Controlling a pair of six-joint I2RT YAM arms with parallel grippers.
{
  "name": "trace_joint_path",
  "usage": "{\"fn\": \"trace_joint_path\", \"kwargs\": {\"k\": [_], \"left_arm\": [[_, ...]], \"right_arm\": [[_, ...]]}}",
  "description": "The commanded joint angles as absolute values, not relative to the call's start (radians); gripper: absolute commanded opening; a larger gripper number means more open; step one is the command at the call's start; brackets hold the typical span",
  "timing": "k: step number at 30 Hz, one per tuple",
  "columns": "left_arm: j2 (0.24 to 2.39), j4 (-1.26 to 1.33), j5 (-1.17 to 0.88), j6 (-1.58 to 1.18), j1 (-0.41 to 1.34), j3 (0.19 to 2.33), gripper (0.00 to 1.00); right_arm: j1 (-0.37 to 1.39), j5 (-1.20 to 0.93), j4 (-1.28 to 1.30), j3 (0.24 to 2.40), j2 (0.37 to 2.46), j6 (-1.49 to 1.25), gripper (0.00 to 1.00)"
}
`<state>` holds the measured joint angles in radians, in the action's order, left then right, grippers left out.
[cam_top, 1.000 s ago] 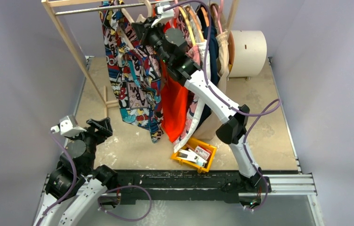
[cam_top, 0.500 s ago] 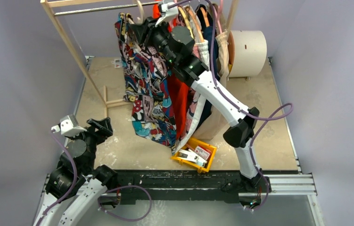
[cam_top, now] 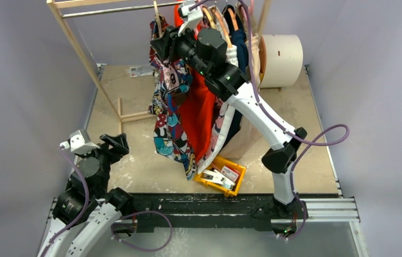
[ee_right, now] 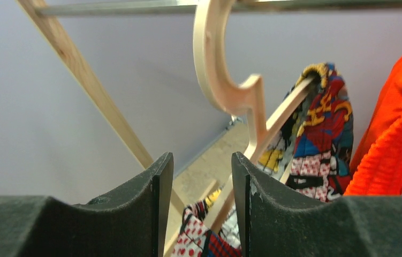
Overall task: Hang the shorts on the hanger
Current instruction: Place the hanger on the clothesline, then reset both arms
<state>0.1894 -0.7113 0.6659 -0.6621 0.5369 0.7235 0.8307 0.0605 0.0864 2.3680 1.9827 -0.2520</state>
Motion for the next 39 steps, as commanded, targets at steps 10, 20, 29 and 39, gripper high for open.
{"fn": "trace_joint_path", "kwargs": {"k": [10, 20, 29, 39], "left_arm": [[0.219, -0.661, 0.660, -0.659, 0.535, 0.722, 0.73], [0.219, -0.661, 0.658, -0.661, 0.535, 0.721, 0.73], [0.240, -0.687, 0.704, -0.687, 0.535, 0.729, 0.77], [0.342, -0.718, 0.737, -0.717, 0.535, 0.754, 0.80]], "right_arm": [[0.836, 0.094, 0.250, 2.436, 1.981, -0.199, 0.40], [0.834, 0.100, 0.287, 2.471, 1.991, -0.205, 0.45], [0.834, 0.013, 0.314, 2.421, 1.803, -0.243, 0.72], [0.835, 0.206, 0.396, 2.049, 1.394, -0.201, 0.73]]}}
